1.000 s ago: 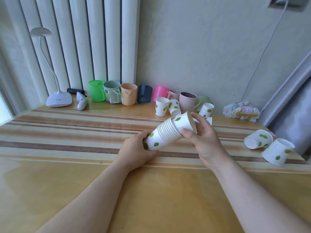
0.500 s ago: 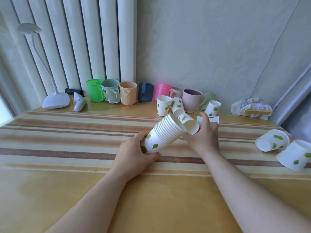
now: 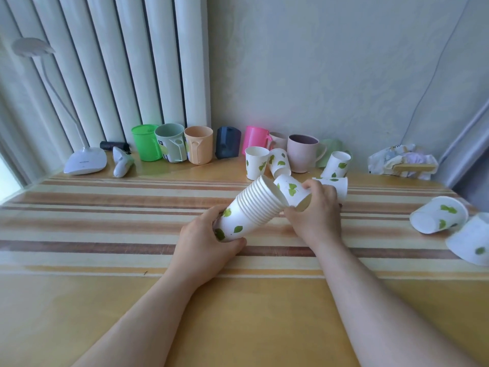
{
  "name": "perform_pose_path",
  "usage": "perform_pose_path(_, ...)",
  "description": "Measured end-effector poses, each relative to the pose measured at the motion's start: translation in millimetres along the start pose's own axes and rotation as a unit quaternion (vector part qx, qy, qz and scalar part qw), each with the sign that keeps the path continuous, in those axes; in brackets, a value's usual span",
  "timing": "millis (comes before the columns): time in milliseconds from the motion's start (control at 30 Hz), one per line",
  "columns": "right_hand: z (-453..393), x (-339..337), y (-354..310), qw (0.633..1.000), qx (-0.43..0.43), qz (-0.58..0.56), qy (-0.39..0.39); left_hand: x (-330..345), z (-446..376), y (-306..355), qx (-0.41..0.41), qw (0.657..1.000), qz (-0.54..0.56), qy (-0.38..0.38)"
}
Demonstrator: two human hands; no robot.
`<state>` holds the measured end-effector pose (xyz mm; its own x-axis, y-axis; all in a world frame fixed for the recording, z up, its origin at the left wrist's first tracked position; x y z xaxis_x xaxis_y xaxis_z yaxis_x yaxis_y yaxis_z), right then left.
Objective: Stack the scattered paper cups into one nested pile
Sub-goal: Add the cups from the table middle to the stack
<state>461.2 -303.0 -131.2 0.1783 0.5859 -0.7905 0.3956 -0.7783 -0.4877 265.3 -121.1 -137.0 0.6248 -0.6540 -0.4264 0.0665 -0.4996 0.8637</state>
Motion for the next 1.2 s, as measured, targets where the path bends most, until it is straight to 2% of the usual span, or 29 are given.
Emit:
perform_pose_path(100, 1.0, -3.7, 4.4, 0.996, 0.005, -0.089, -0.004, -7.7, -1.6, -4.9, -0.018, 0.999, 0.008, 0.044)
perform_pose_path(167, -1.0, -6.3, 7.0, 0.977, 0.038, -0.209, -0.008, -10.6, -3.1, -7.3, -0.024, 0.998, 0.013, 0.063)
perform_pose_path(200, -2.5, -6.7, 7.8, 0.950, 0.070, -0.304, -0.018, -11.0, -3.7, -7.9, -0.026, 0.997, 0.014, 0.067)
perform_pose_path(267, -5.6, -4.8, 5.5, 0.856, 0.137, -0.494, -0.061, -10.5, -4.1, -8.2, -0.025, 0.997, 0.008, 0.070)
perform_pose_path(333, -5.8, -3.7, -2.6, 0.773, 0.169, -0.600, -0.119, -10.2, -3.7, -8.2, -0.023, 0.997, 0.005, 0.070)
perform_pose_path(400, -3.1, -1.6, -10.4, 0.747, 0.169, -0.619, -0.172, -10.6, -3.5, -8.4, -0.021, 0.997, 0.007, 0.071)
perform_pose_path(500, -0.8, -0.2, -19.2, 0.766, 0.124, -0.596, -0.206, -9.5, -3.0, -7.0, -0.017, 0.998, 0.007, 0.068)
perform_pose_path(700, -0.8, -11.9, -32.8, 0.803, 0.055, -0.556, -0.206, -9.4, -2.7, -4.0, -0.009, 0.998, 0.002, 0.064)
perform_pose_path(1200, -3.1, -17.4, -32.2, 0.830, -0.003, -0.496, -0.257, -7.2, -1.9, -3.6, -0.017, 0.999, 0.002, 0.042)
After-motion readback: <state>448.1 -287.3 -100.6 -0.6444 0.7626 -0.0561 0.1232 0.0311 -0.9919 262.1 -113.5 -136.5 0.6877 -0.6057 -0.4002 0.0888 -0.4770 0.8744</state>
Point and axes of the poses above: each hand's wrist, its own z-axis away from the middle knuckle, its own x-axis out of the palm, y = z × x, the point moved 6 cm from there along -z, towards the middle knuckle, and after that the axes turned 13 degrees about z, right-handed, at the moved point
